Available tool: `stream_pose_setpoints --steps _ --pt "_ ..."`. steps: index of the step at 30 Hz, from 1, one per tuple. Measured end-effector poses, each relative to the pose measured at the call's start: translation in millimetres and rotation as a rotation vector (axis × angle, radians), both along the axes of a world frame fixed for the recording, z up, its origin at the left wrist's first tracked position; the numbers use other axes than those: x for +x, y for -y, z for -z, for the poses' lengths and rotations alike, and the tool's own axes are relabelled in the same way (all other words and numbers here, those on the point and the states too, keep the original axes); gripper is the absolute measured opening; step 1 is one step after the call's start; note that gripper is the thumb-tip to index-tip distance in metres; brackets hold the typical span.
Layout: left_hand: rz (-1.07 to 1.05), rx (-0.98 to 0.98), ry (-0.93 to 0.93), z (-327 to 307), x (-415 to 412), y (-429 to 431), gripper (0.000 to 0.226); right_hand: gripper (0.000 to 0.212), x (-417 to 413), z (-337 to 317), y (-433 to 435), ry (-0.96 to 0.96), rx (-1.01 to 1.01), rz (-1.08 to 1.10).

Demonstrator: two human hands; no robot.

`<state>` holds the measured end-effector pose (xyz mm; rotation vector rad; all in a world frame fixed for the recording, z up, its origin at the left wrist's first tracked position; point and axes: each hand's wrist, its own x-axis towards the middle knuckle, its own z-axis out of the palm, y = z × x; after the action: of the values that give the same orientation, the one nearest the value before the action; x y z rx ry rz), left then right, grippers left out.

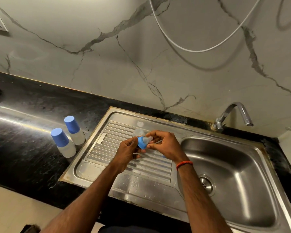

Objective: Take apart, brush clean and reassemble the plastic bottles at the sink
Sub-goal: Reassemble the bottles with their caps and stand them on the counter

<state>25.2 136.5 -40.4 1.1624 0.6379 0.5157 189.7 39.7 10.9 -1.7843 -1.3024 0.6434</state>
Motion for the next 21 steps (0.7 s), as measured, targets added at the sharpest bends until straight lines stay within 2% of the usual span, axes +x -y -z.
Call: stream_pose_setpoints --steps 7,13,16,19,21 --pt "0.046 0.141 -0.042 -7 13 -4 0.053 0.053 8 -5 -8 0.039 -0.087 -0.079" --pt "0.055 0.228 -0.093 -9 22 -14 0.048 0.043 20 -5 -16 0.065 -0.052 0.003" --pt "-0.082 0.383 -0.158 -10 29 -26 0.044 0.041 29 -7 -18 0.048 -0.032 0.044" --pt "-0.315 0.542 -0.211 -5 35 -39 0.024 0.04 36 -4 -20 0.052 0.002 0.077" --pt "-0.38 0.663 -0.291 3 38 -49 0.019 0.042 40 0 -20 0.069 0.009 0.098"
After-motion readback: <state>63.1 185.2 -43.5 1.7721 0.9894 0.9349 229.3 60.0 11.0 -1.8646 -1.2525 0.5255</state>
